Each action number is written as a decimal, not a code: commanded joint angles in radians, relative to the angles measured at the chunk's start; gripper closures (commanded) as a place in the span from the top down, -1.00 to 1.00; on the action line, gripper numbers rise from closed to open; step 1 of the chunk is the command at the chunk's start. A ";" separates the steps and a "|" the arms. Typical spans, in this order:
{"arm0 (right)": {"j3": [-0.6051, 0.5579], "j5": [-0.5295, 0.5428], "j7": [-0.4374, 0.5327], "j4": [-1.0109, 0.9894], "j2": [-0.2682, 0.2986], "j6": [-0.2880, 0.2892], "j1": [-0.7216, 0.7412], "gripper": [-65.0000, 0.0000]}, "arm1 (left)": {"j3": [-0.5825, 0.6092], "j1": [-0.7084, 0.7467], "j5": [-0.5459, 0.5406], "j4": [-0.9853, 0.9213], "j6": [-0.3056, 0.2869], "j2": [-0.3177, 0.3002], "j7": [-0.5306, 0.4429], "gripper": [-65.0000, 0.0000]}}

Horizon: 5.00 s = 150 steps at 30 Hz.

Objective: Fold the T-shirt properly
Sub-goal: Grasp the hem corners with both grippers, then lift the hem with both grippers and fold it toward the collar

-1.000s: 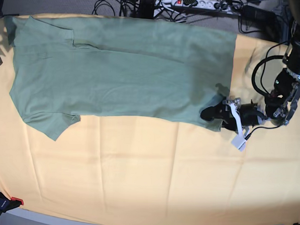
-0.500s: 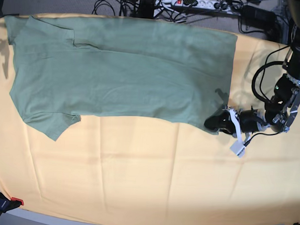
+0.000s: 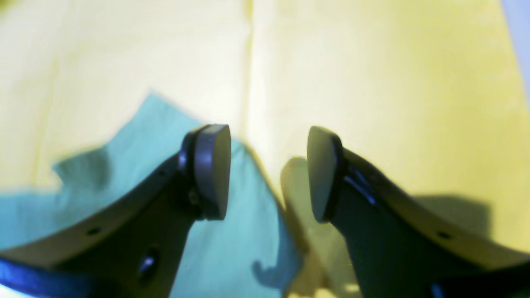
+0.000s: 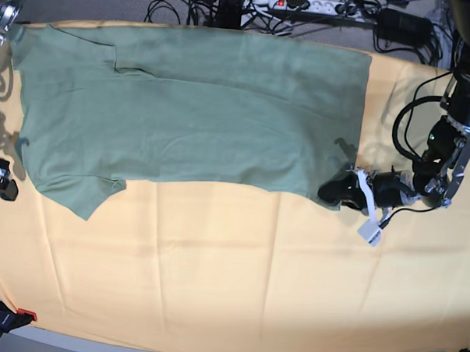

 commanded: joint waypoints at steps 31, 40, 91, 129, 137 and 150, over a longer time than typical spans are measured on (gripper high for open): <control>0.007 0.092 -0.097 -0.325 -0.061 0.120 0.201 -1.00 | -0.008 -0.029 -0.026 0.011 -0.009 -0.014 -0.055 -1.00; 0.007 -0.067 0.026 -0.325 -0.094 0.120 0.271 -1.00 | -0.008 -0.034 0.206 0.011 -0.009 -0.002 -0.291 -1.00; -0.188 0.005 -0.249 -0.325 0.026 0.120 0.332 -1.00 | -0.008 -0.152 -0.013 0.006 -0.009 0.047 0.196 -1.00; -0.189 0.180 -0.428 -0.252 0.071 0.120 0.296 -1.00 | -0.010 -0.233 -0.338 0.044 -0.009 -0.002 0.678 -1.00; -0.257 0.167 -0.444 -0.252 0.068 0.120 0.290 -1.00 | -0.010 -0.163 -0.338 0.222 -0.009 -0.005 0.746 -1.00; -0.318 0.111 -0.419 -0.252 0.071 0.120 0.291 -1.00 | -0.010 -0.154 -0.338 0.232 -0.009 -0.035 0.746 -1.00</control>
